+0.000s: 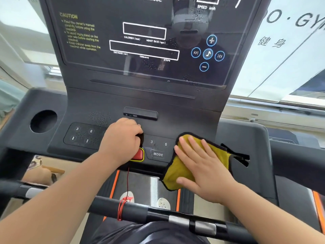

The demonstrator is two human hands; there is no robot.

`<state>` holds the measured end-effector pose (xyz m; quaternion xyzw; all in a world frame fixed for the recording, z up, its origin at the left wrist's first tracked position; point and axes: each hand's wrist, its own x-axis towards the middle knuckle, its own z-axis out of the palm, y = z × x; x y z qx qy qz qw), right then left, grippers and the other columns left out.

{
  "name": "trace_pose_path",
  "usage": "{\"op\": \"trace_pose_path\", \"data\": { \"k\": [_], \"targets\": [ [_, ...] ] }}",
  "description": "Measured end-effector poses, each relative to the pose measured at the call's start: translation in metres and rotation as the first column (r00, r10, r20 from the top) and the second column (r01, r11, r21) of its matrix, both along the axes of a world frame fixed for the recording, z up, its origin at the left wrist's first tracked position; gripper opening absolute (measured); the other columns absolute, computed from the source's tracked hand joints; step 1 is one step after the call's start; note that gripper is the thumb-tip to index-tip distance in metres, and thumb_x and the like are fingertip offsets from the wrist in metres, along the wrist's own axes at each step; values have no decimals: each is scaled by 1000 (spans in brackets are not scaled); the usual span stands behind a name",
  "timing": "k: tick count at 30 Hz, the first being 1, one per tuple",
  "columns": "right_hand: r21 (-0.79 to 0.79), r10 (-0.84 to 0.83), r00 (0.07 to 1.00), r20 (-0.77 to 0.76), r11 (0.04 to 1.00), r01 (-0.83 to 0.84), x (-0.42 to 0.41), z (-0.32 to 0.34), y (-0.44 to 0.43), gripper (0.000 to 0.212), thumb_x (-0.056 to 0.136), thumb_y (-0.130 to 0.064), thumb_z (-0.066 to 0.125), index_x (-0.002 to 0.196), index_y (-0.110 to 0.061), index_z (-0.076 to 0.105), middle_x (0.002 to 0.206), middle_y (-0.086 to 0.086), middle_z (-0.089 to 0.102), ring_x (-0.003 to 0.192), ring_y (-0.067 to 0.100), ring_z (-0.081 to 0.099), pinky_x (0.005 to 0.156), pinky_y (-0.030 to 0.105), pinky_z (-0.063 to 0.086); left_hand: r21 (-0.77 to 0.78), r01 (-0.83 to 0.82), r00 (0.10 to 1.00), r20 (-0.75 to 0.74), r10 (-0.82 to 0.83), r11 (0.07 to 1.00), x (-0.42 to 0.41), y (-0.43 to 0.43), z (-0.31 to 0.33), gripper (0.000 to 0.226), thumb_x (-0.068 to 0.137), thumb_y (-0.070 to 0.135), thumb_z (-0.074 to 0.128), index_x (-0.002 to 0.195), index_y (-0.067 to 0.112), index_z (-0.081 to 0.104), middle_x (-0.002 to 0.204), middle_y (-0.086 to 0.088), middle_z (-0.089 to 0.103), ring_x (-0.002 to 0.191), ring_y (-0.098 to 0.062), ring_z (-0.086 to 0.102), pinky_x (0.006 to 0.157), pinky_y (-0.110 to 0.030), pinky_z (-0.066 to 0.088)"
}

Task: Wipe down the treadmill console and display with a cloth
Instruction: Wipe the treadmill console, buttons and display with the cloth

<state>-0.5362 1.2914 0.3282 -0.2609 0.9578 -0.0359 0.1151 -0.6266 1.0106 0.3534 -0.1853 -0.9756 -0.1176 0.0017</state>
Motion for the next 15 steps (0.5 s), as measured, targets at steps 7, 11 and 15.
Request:
{"op": "trace_pose_path", "data": {
  "k": [7, 11, 15],
  "targets": [
    [42, -323, 946, -17, 945, 324, -33, 7, -18, 100, 89, -87, -2, 164, -23, -13, 169, 7, -27, 153, 28, -31, 126, 57, -11, -28, 48, 988, 146, -44, 998, 7, -10, 15, 51, 72, 22, 48, 114, 14, 76, 130, -3, 70, 121, -29, 62, 102, -46, 51],
    [42, -191, 982, 0, 981, 191, -47, 9, -56, 106, 86, -92, 5, 165, -21, -6, 171, 9, -21, 155, 31, -27, 124, 60, -11, 1, 20, 970, 244, -20, 1000, 6, -12, 26, 63, 76, 29, 43, 135, 21, 64, 145, 3, 59, 138, -21, 47, 116, -38, 34],
    [9, -80, 997, 18, 997, 80, -40, 8, -82, 103, 88, -89, 8, 166, -22, 2, 173, 4, -12, 157, 29, -20, 125, 59, -9, 9, 16, 981, 191, -17, 1000, 12, -25, 23, 59, 76, 26, 47, 130, 18, 67, 142, 0, 61, 135, -25, 51, 116, -41, 36]
  ]
}}
